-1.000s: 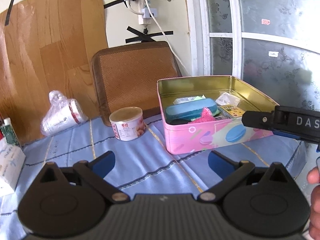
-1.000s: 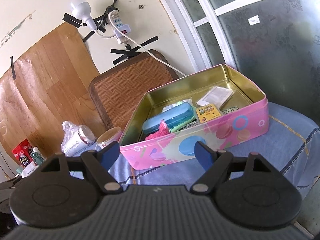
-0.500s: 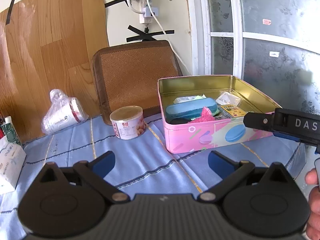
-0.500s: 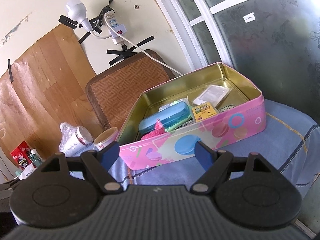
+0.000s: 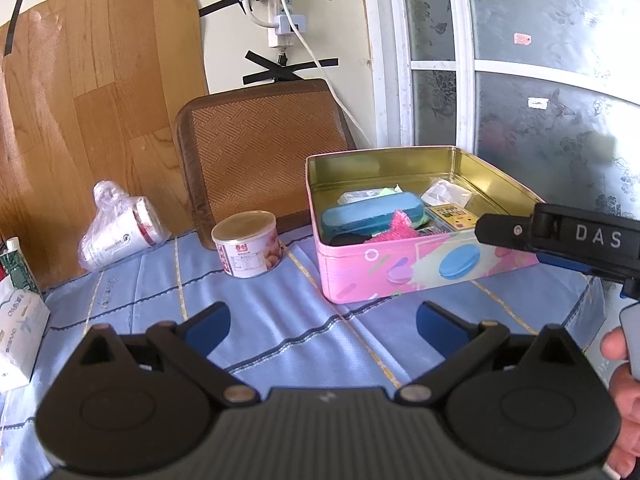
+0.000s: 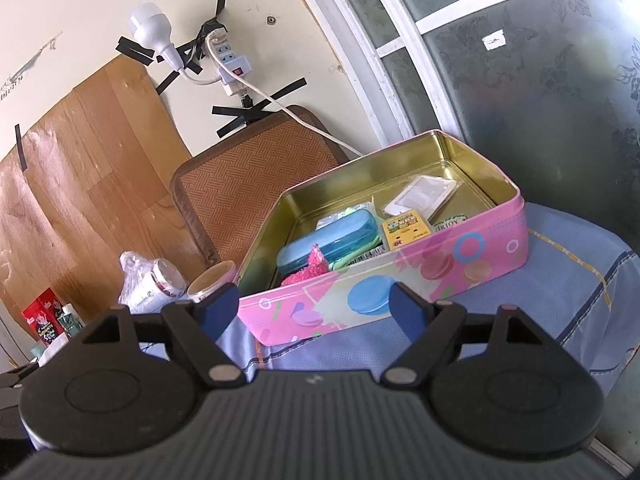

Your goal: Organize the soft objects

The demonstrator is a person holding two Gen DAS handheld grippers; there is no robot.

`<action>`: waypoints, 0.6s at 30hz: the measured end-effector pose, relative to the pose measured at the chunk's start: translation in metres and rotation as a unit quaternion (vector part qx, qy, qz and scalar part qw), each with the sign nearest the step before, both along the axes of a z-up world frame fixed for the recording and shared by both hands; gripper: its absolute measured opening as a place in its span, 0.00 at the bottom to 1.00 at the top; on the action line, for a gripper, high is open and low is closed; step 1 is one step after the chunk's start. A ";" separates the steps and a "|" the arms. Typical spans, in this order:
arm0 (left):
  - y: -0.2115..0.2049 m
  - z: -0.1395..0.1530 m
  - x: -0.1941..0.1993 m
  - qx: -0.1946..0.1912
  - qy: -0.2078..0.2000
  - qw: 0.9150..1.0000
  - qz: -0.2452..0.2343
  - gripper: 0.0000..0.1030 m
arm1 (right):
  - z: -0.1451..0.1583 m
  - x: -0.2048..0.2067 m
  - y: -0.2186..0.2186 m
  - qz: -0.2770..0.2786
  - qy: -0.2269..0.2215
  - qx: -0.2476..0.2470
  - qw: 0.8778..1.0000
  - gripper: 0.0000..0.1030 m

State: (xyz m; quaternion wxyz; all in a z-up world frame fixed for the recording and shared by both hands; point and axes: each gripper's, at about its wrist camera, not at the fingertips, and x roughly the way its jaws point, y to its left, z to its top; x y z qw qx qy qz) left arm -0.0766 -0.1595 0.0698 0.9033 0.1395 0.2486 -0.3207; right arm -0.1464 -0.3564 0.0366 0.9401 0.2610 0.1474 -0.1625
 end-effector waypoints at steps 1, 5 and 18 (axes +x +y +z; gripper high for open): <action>0.000 0.000 0.000 0.000 0.001 1.000 0.000 1.00 | 0.000 0.000 0.000 0.000 -0.001 -0.001 1.000 0.82; -0.001 0.000 -0.001 0.001 0.003 1.000 -0.002 1.00 | 0.000 -0.001 0.001 -0.004 -0.002 -0.001 1.000 0.82; -0.003 -0.002 -0.003 0.008 0.005 1.000 -0.011 1.00 | 0.000 -0.004 -0.001 -0.014 -0.007 0.003 1.000 0.82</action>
